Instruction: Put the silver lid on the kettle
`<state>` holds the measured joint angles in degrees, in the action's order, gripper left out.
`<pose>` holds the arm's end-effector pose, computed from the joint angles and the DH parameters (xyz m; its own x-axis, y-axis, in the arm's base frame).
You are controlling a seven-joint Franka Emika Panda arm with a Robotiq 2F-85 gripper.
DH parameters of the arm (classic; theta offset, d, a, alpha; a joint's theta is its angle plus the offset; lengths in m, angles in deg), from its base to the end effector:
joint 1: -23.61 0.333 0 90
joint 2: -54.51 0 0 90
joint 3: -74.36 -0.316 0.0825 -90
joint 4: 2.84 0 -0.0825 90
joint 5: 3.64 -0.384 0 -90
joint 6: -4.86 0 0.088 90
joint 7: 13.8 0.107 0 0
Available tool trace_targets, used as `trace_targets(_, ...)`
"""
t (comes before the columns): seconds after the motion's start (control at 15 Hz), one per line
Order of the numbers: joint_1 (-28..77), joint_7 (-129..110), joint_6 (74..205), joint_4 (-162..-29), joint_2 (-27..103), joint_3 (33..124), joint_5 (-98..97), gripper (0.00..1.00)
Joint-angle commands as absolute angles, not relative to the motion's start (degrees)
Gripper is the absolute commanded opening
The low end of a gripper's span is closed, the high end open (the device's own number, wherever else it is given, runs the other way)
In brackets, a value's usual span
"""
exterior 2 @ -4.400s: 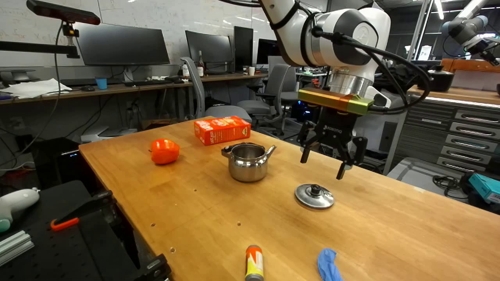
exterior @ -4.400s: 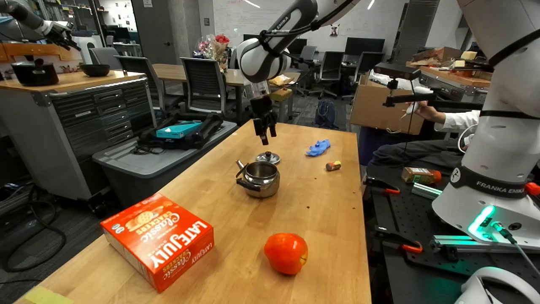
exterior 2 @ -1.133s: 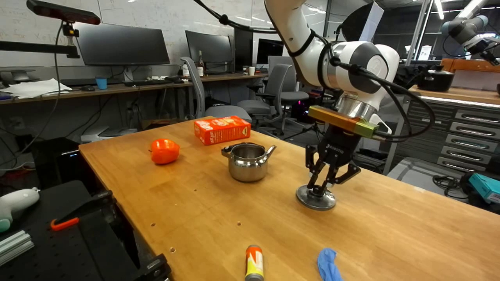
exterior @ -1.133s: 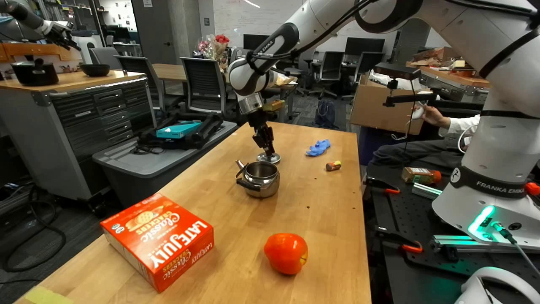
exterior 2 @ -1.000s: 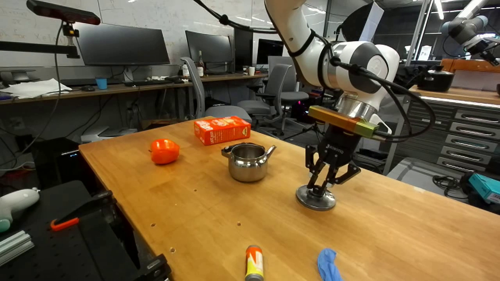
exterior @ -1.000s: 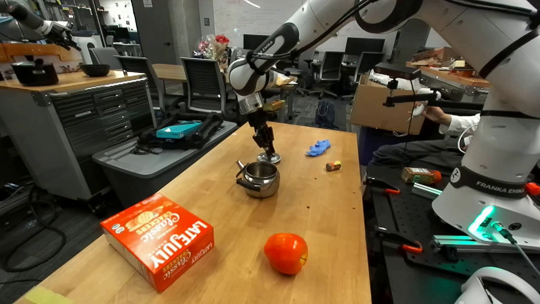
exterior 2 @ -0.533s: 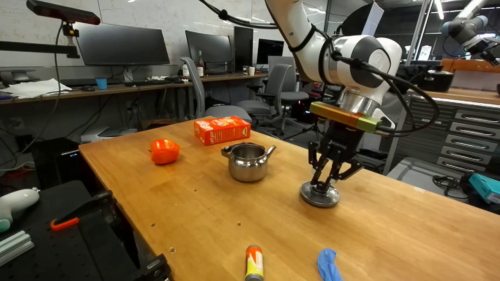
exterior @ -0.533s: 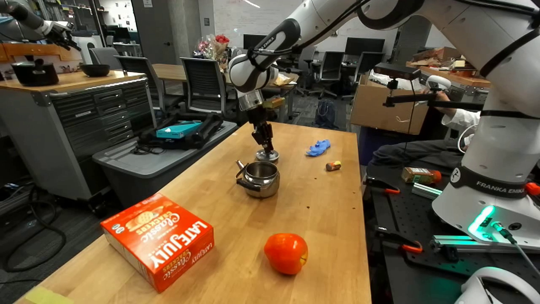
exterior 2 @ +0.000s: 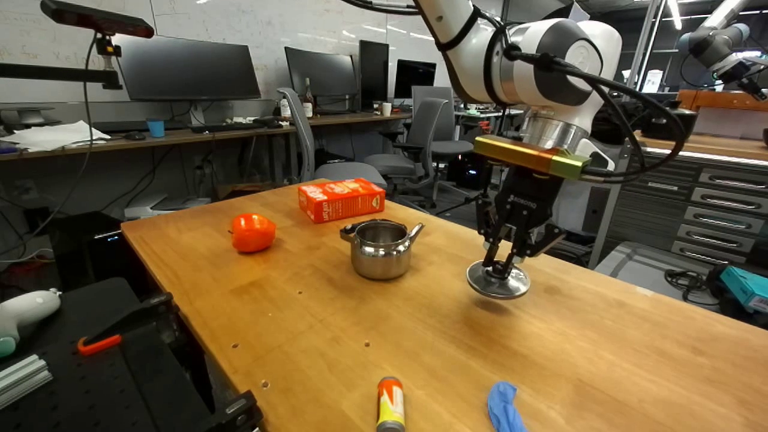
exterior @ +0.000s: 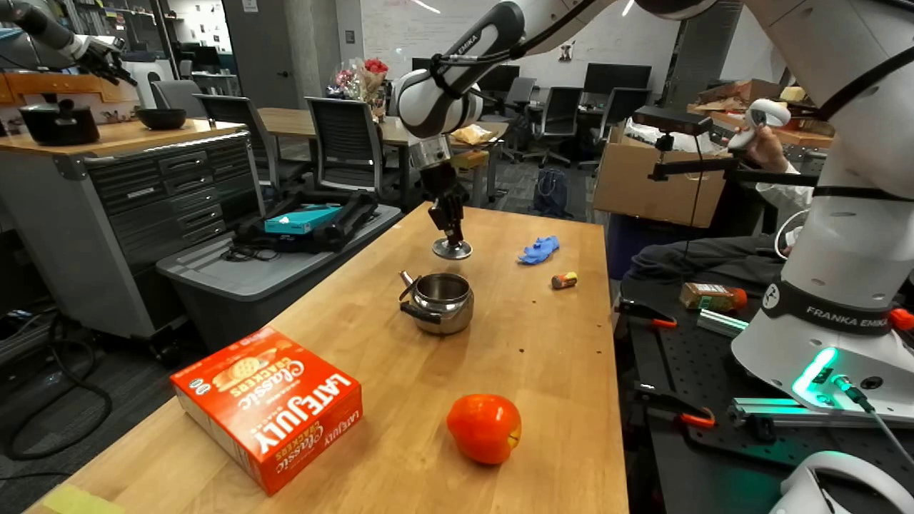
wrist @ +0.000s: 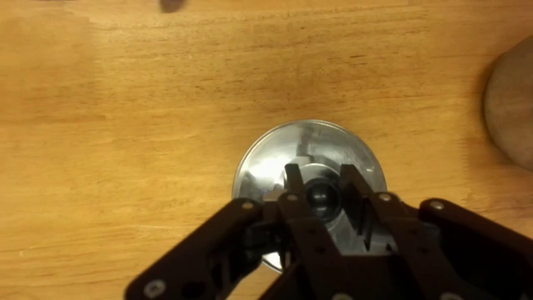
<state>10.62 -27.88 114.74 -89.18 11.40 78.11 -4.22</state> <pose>0.6457 -0.1874 0.1976 0.9426 -0.0314 -0.3324 -0.0493 -0.9978 -0.0454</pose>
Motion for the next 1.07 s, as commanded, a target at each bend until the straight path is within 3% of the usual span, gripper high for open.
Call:
trace_targets(0.0, 10.7, -29.4, 120.3, -100.0, 20.2, 78.0, -3.5, 0.15)
trace_targets(0.53, 12.1, -33.6, 131.7, -119.1, 34.9, 77.7, -1.8, 0.15)
trace_targets(1.0, 16.0, -32.9, 132.0, -127.2, 43.5, 77.1, 1.2, 0.15)
